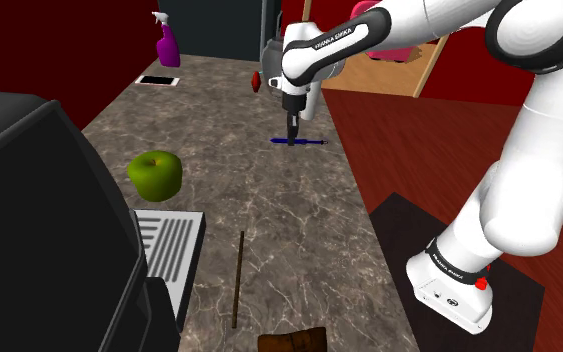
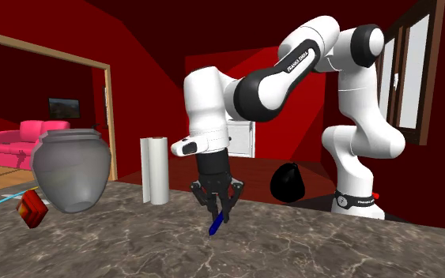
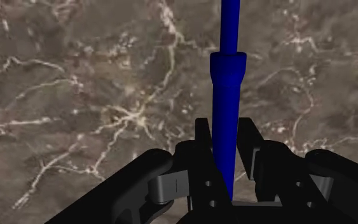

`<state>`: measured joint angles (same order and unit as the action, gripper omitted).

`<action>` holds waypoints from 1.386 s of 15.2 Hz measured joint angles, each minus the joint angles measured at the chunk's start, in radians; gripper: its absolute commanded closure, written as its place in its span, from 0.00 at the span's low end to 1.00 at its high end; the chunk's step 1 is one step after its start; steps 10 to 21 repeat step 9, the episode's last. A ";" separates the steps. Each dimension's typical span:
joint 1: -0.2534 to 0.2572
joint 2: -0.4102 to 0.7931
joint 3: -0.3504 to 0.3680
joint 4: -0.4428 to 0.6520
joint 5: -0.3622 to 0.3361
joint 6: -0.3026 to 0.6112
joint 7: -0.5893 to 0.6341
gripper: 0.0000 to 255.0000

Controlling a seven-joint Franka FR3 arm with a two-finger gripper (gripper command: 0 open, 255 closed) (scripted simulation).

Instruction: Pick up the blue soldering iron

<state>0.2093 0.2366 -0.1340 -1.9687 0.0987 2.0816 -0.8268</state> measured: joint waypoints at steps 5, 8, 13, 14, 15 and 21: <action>0.001 -0.028 -0.001 0.031 -0.007 -0.058 0.007 1.00; 0.002 -0.043 -0.002 0.053 -0.010 -0.096 0.012 1.00; 0.002 -0.048 -0.002 0.054 -0.011 -0.102 0.013 1.00; 0.002 -0.048 -0.002 0.054 -0.011 -0.102 0.013 1.00; 0.002 -0.048 -0.002 0.054 -0.011 -0.102 0.013 1.00; 0.002 -0.048 -0.002 0.054 -0.011 -0.102 0.013 1.00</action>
